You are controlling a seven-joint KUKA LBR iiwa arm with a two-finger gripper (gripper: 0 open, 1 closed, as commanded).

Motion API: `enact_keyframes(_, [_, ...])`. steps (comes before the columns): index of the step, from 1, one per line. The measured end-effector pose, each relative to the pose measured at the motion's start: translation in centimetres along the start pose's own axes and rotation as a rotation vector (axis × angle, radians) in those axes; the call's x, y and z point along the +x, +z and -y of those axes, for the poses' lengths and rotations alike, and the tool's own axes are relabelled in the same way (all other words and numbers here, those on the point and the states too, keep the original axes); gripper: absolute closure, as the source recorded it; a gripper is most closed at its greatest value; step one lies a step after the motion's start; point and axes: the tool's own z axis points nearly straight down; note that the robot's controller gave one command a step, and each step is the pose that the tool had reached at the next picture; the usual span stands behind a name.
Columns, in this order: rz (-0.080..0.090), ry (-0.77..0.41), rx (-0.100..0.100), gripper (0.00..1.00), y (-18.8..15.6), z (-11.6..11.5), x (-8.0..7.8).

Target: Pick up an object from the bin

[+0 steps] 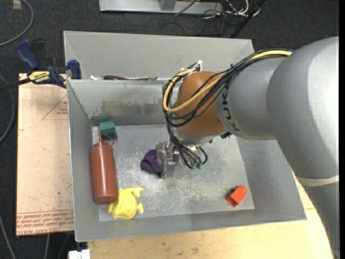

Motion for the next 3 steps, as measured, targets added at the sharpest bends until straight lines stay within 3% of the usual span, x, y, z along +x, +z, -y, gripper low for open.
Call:
enact_keyframes(1, [0.003, -0.072, -0.001, 1.0, -8.4, -0.3, -0.9])
enact_keyframes(2, [0.003, -0.072, -0.001, 1.0, -8.4, -0.3, -0.9])
enact_keyframes(3, [0.007, -0.11, -0.002, 1.0, -16.1, -0.8, -2.3])
